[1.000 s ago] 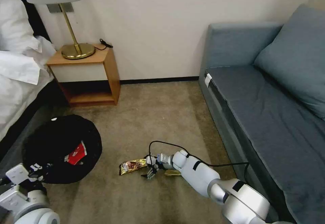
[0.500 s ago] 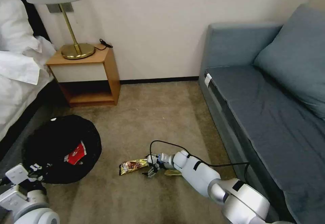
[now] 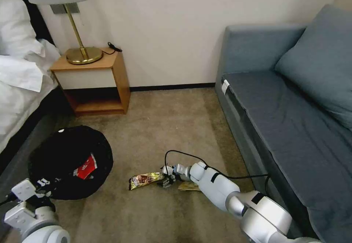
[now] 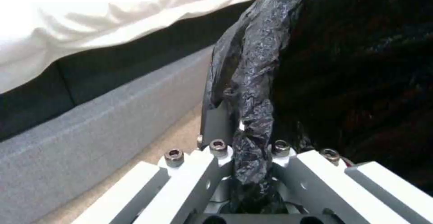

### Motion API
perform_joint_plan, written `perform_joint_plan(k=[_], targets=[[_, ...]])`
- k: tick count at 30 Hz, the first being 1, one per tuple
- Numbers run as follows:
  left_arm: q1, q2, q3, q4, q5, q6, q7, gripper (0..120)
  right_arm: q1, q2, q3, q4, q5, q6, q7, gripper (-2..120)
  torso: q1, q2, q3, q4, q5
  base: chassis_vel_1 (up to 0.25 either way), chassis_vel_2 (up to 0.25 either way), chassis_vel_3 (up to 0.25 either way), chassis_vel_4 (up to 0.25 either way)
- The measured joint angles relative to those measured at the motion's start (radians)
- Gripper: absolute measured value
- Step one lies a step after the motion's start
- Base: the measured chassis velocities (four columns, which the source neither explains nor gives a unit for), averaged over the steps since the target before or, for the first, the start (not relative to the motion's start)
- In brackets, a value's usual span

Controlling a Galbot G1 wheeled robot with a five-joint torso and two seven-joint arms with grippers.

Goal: Pick up the trash bin, then pick up the garbage on the floor and place it into the trash bin.

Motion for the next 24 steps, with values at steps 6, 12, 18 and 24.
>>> perform_joint_plan(k=[6,12,18,24], targets=[[-0.003,-0.003,0.0,0.005,0.002,-0.001,0.0,3,0.0,0.0,-0.013,-0.003,0.003,-0.005,-0.002,78,0.0,0.0,0.0,0.0,0.0,0.0,0.0,0.0,0.0],[-0.007,-0.004,0.001,0.009,0.004,-0.002,0.0,3,-0.001,0.0,-0.009,-0.011,0.001,-0.006,-0.002,71,0.0,0.0,0.0,0.0,0.0,0.0,0.0,0.0,0.0],[-0.009,-0.007,0.002,0.013,0.008,-0.004,0.0,3,-0.003,0.0,-0.007,-0.014,0.0,-0.006,-0.002,56,0.0,0.0,0.0,0.0,0.0,0.0,0.0,0.0,0.0],[-0.011,-0.008,0.002,0.018,0.01,-0.008,0.001,3,-0.002,0.0,-0.007,-0.017,0.0,-0.006,-0.001,48,0.0,0.0,0.0,0.0,0.0,0.0,0.0,0.0,0.0]])
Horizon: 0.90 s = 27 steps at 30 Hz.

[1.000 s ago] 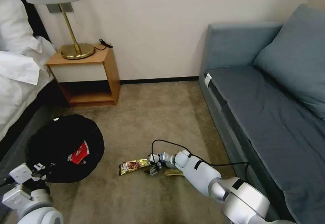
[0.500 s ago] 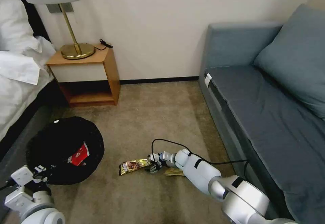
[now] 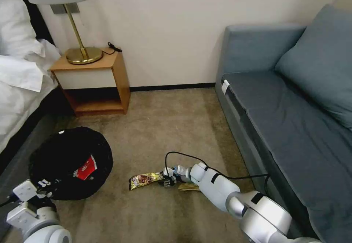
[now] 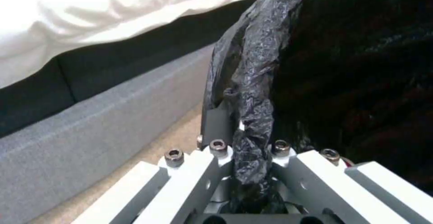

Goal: Pick up the trash bin, then pick up the garbage on the floor and place it into the trash bin.

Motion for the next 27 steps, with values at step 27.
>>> perform_joint_plan(k=[27], targets=[[-0.001,-0.002,0.002,0.011,0.016,-0.011,0.003,3,0.002,0.0,0.012,-0.008,-0.005,0.008,0.001,0,0.0,0.0,0.0,0.0,0.0,0.0,0.0,0.0,0.0]])
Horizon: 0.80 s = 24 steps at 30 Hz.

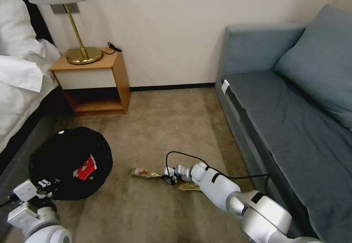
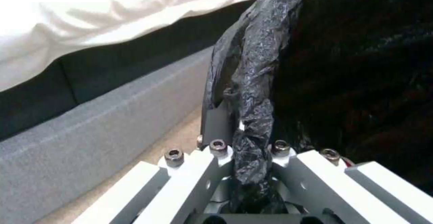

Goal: Pick up the trash bin, then pick up the garbage on the floor and place it into the trash bin.

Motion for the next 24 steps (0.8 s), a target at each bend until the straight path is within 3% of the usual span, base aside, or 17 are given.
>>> perform_joint_plan(k=[14,24], targets=[[0.024,0.003,-0.003,0.028,0.006,-0.027,0.001,3,-0.041,0.0,0.083,0.102,0.006,0.027,-0.009,0,0.0,0.0,0.0,0.0,-0.0002,0.0,0.0,0.0,0.0],[0.055,0.001,-0.007,0.043,0.016,-0.056,0.002,3,-0.084,0.0,0.139,0.289,0.089,0.022,-0.027,0,0.0,0.0,0.0,0.0,-0.0001,0.0,0.0,0.0,0.0]])
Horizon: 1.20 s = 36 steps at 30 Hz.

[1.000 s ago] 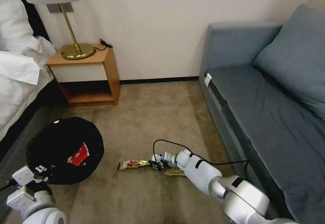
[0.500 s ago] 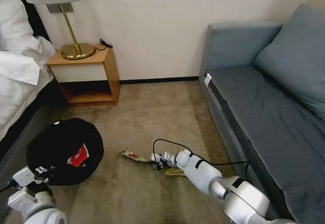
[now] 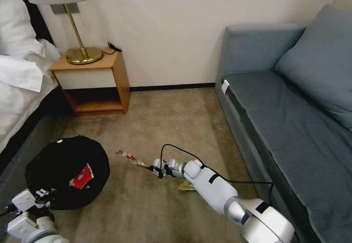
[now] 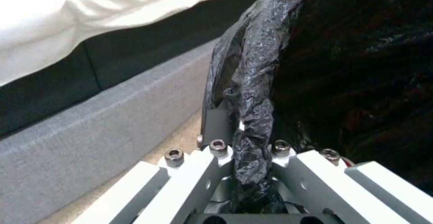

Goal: Pick up the trash bin, then pick up the garbage on the floor and place it into the trash bin.

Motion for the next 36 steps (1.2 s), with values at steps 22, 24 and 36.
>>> perform_joint_plan(k=[22,24,36], targets=[[-0.023,-0.026,0.021,0.004,0.043,0.003,0.0,3,-0.057,-0.116,-0.126,0.555,0.363,-0.079,0.0,0,0.0,0.0,0.0,0.0,0.0002,0.0,0.0,0.0,0.0],[-0.022,-0.029,0.022,0.001,0.046,0.003,0.0,3,-0.064,-0.126,-0.142,0.583,0.372,-0.09,-0.021,0,0.0,0.0,0.0,0.0001,0.0001,0.0,0.0,0.0,0.0],[-0.011,-0.031,0.027,-0.012,0.111,-0.019,0.001,3,-0.028,-0.265,-0.322,0.725,0.414,-0.212,-0.164,0,0.0,0.0,0.0,-0.0001,0.0002,0.0,0.0,0.0,0.0]])
